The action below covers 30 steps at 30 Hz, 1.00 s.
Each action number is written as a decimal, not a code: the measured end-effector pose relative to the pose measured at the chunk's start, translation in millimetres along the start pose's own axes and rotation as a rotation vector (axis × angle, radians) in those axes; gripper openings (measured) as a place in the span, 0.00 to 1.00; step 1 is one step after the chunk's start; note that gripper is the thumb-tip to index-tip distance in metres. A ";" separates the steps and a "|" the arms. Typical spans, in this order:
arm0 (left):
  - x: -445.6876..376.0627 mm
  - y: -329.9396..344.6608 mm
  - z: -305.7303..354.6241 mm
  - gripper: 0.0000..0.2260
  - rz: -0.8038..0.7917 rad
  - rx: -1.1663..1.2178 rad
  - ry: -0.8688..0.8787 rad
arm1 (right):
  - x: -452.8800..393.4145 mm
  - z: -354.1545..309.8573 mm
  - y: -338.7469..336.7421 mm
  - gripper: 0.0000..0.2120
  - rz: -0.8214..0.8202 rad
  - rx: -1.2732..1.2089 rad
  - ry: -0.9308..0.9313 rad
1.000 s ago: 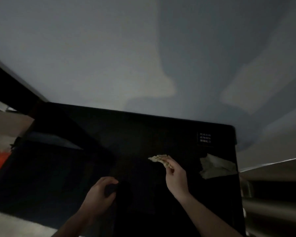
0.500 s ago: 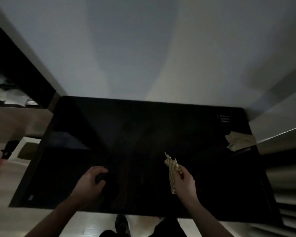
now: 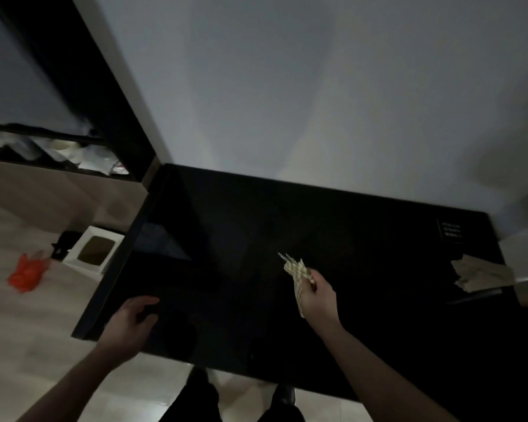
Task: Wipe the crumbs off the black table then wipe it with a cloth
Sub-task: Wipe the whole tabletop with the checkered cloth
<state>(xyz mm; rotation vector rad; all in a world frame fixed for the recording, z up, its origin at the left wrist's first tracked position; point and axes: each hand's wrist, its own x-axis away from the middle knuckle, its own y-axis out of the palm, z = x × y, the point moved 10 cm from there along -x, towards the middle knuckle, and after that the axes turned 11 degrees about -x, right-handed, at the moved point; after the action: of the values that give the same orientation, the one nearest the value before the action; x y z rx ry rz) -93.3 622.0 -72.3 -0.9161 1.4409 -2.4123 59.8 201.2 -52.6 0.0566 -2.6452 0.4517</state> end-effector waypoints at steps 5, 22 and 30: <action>-68.1 -31.0 -40.4 0.15 0.018 -0.059 -0.002 | -35.1 -33.3 44.6 0.13 0.116 -0.014 -0.059; -259.2 -4.3 -128.8 0.28 -0.153 0.108 -0.173 | -80.7 -16.6 340.9 0.29 -0.351 0.663 -0.372; -260.8 -9.6 -127.8 0.27 0.022 0.128 -0.163 | -142.2 -21.9 358.1 0.33 -0.287 0.848 -0.303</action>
<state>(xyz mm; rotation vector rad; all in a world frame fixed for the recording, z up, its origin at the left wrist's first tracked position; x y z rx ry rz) 39.1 838.1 -214.7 -1.0333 1.2182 -2.3230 155.9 541.8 -206.3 0.8021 -2.4526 1.5094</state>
